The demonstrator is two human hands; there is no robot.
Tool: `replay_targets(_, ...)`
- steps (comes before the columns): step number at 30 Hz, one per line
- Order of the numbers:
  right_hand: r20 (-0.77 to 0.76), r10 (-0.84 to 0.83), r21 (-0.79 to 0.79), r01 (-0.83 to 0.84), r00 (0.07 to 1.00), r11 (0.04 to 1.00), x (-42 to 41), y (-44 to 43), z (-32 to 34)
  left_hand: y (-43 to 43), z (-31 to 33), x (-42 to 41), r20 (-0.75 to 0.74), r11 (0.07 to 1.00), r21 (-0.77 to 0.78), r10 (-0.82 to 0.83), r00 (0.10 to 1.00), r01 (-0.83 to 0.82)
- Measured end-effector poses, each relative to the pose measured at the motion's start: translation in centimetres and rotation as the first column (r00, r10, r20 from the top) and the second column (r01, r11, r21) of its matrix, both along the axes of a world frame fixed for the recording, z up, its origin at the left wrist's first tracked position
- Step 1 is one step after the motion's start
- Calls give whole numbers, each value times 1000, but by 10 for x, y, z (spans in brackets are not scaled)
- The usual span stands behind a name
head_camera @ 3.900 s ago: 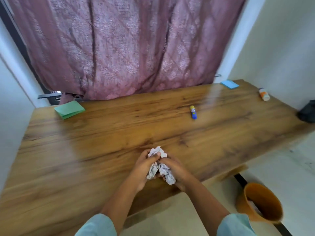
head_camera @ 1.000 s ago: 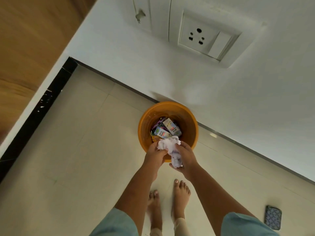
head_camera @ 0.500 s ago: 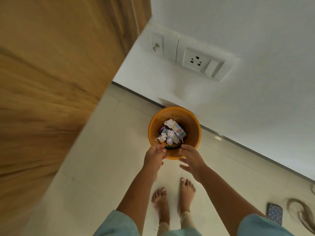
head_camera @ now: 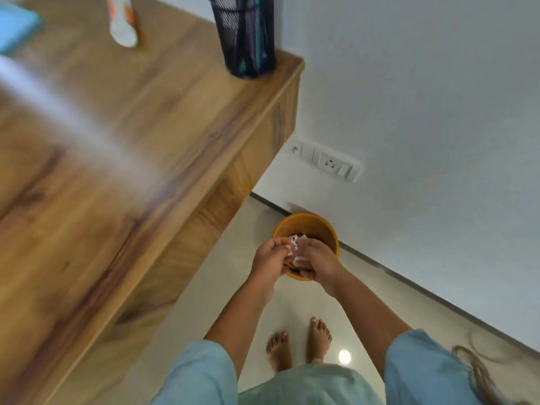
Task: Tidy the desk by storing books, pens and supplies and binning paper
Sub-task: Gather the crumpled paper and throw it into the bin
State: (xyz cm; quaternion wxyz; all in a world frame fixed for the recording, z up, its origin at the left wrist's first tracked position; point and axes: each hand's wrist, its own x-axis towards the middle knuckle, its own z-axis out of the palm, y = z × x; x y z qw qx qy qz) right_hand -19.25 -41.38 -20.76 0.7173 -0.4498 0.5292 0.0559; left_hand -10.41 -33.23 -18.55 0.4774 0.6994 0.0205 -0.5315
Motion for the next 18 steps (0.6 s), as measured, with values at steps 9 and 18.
replay_targets(9,110,81,-273,-49,991,961,16,24,124,38,112,11,109,985,-163,-32,993,50)
replay_targets(18,206,192,-374,-104,960,922,35,60,195,90,182,23,244,958,-282,130,961,-58)
